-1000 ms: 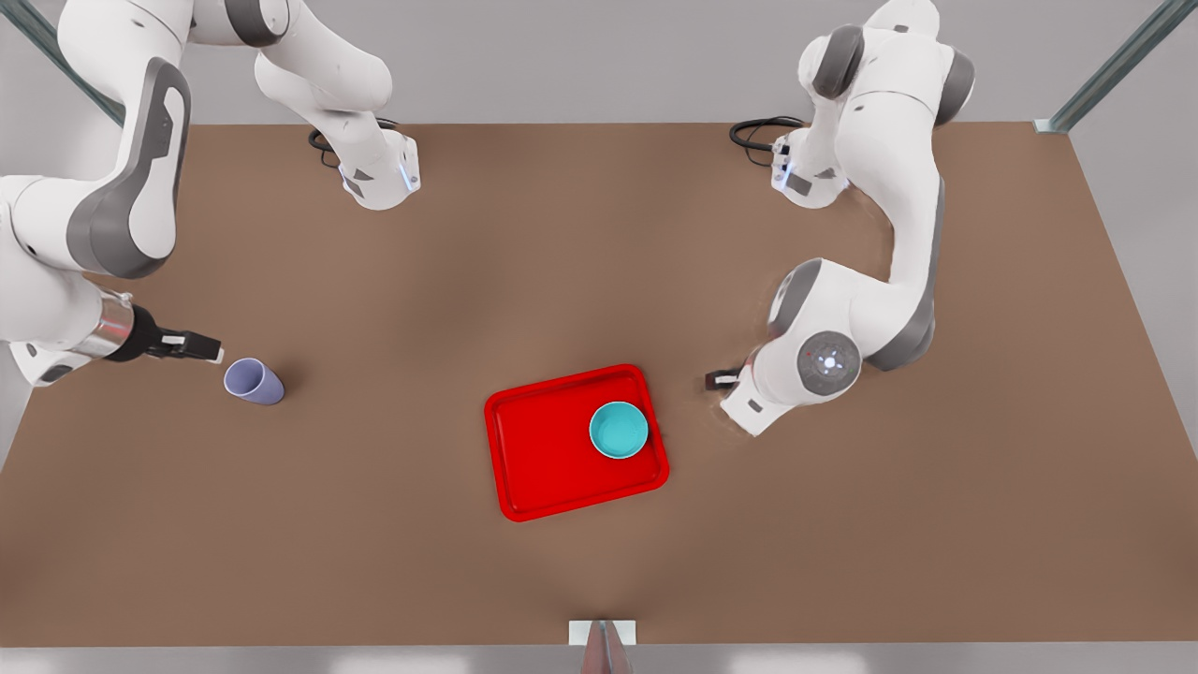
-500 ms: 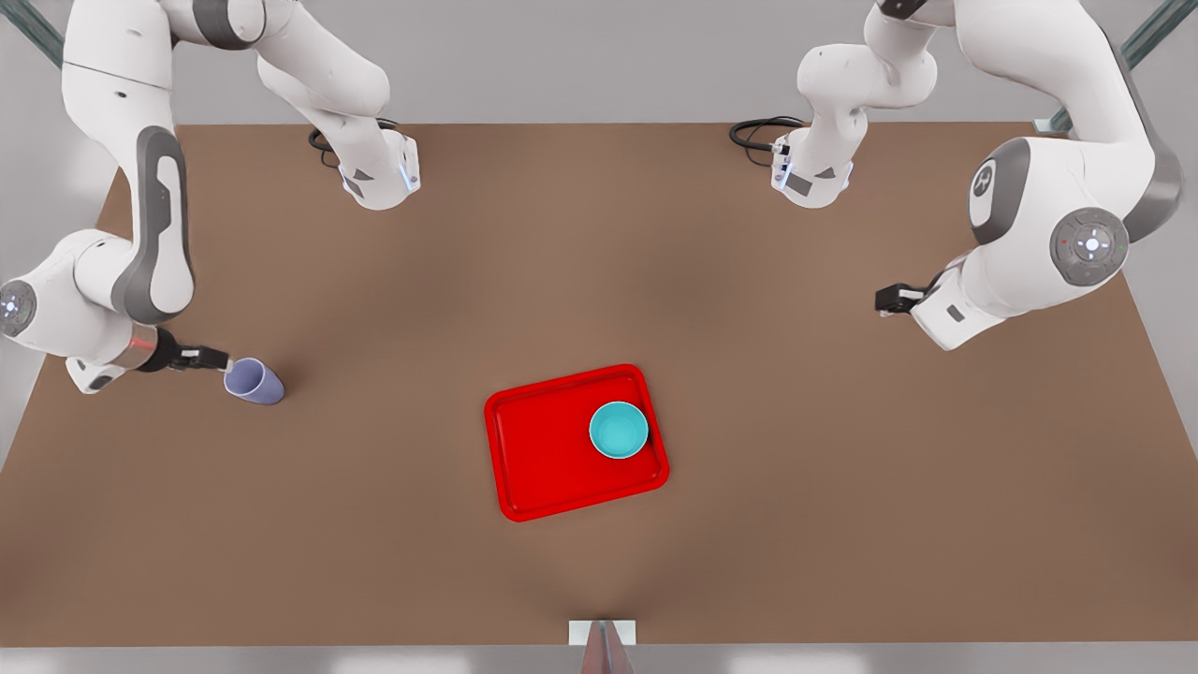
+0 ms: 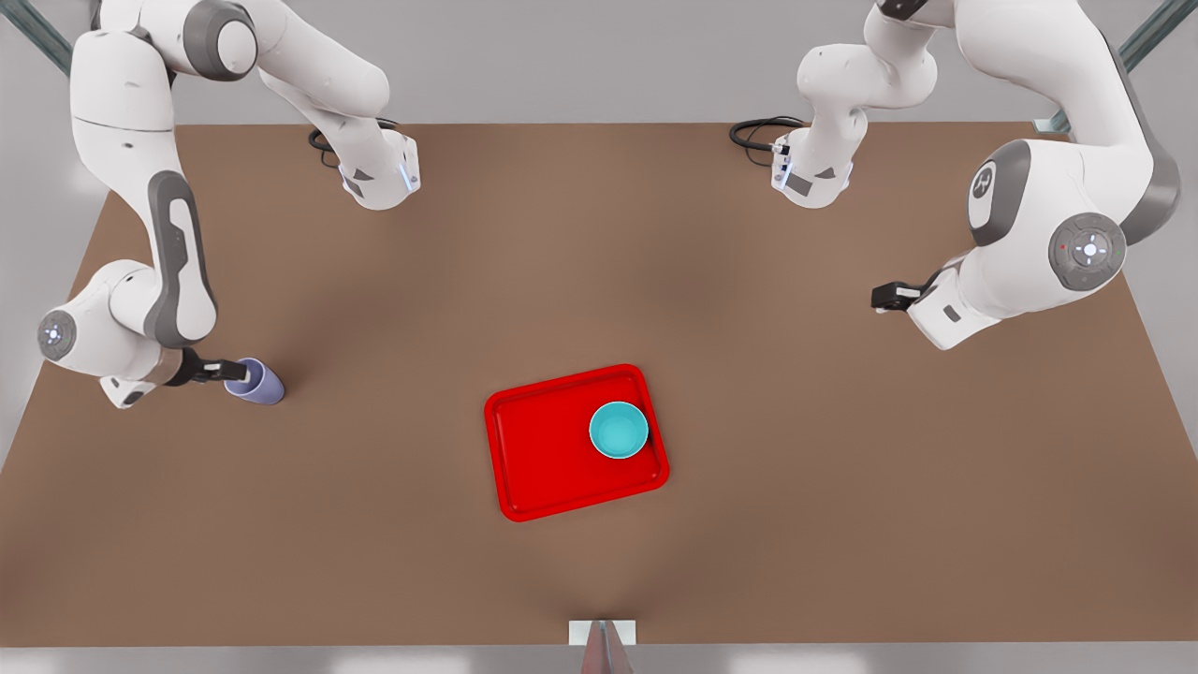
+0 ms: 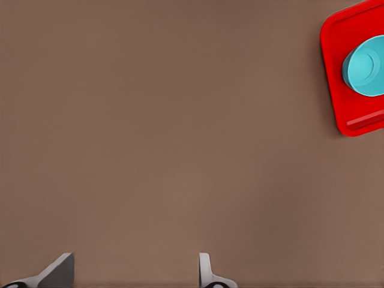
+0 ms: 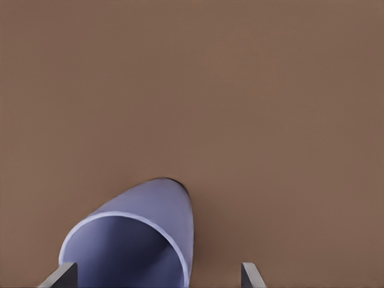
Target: Place the bowl on the tray with the left arm and the cup on the tray with the right arm
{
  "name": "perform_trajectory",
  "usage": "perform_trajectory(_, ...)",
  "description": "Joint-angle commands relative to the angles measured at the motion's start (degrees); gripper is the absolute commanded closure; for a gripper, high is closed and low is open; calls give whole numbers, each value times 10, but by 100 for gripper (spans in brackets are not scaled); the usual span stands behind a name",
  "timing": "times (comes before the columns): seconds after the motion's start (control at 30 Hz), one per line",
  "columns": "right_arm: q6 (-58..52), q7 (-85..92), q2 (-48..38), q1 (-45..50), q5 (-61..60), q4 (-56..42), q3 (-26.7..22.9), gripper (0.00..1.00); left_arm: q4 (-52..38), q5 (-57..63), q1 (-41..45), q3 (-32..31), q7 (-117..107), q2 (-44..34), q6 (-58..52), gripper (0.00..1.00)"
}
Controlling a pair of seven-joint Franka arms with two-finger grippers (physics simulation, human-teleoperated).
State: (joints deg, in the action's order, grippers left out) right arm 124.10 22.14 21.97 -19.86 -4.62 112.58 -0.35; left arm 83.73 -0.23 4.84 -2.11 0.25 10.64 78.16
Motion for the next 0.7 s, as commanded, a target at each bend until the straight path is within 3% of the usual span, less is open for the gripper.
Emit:
perform_trajectory(0.0, 0, 0, 2, 0, 0, 0, 0, 0, 0, -2, 0, 0, 0, 1, 0, 0)
perform_trajectory(0.17, 13, 15, 12, -5, 1, 11, -1, 0, 0, -2, 0, 1, 0, 1, 1, 0)
perform_trajectory(0.33, 11, 26, 12, -11, 1, 20, -1, 11, 0, -3, 0, 0, 0, 1, 1, 0)
perform_trajectory(0.53, 22, 26, 24, -12, 1, 19, -1, 15, -1, -11, 0, 3, 0, 1, 1, 0)
perform_trajectory(0.6, 21, 26, 24, -11, 1, 19, -1, 20, -1, -11, 0, 3, 0, 1, 1, 0)
perform_trajectory(0.67, 20, 26, 22, -11, 1, 19, -1, 33, -1, -11, 0, 3, 0, 1, 1, 0)
